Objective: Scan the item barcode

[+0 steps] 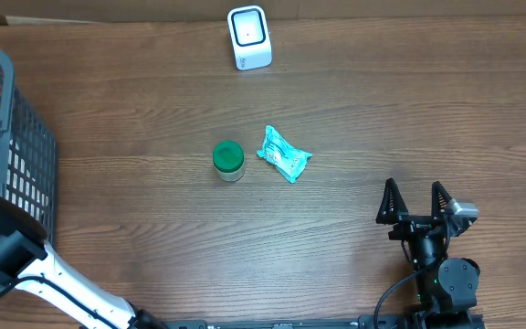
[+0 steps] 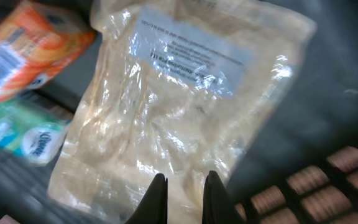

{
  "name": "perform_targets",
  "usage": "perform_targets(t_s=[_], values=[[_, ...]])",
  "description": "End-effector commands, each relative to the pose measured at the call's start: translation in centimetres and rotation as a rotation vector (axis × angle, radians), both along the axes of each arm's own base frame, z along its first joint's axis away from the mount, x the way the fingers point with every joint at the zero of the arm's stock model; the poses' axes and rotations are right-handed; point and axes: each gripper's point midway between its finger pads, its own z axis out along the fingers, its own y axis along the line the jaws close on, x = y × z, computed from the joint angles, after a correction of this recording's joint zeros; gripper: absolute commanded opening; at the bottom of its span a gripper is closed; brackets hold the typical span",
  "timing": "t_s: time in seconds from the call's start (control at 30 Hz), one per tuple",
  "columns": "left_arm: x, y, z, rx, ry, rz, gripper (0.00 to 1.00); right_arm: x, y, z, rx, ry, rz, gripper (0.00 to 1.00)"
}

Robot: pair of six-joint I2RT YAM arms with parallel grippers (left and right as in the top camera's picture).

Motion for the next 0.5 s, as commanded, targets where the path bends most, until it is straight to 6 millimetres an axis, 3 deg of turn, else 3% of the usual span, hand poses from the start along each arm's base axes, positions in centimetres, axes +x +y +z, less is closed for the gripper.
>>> perform_targets(t_s=[0.0,0.03,0.1,0.2,0.3,0.47], values=[[1.4,0.3,4.2,0.038,-0.101,0.002,0.09,0.0,-0.2,-0.3,-0.004,0.003,-0.011,1.0],[0.9,0.2,4.2,0.033,-0.084,0.003,0.37,0.0,-0.2,-0.3,-0.004,0.003,-0.011,1.0],[0.1,-0.3,2.7,-0.009,-0.039,-0.012,0.54,0.0,-0.2,-0.3,-0.004,0.003,-0.011,1.0],[-1.8,-0.9,-0.7,-0.082,0.035,-0.018,0.57,0.0,-0.2,-0.3,-0.004,0.003,-0.011,1.0],[-5.0,-1.3,-4.9,-0.169,0.112,0.007,0.57,0.0,-0.2,-0.3,-0.004,0.003,-0.011,1.0],[-8.6,-0.8,-8.8,-0.228,0.137,0.069,0.64,0.0,-0.2,-0.3,-0.004,0.002,-0.011,1.0]])
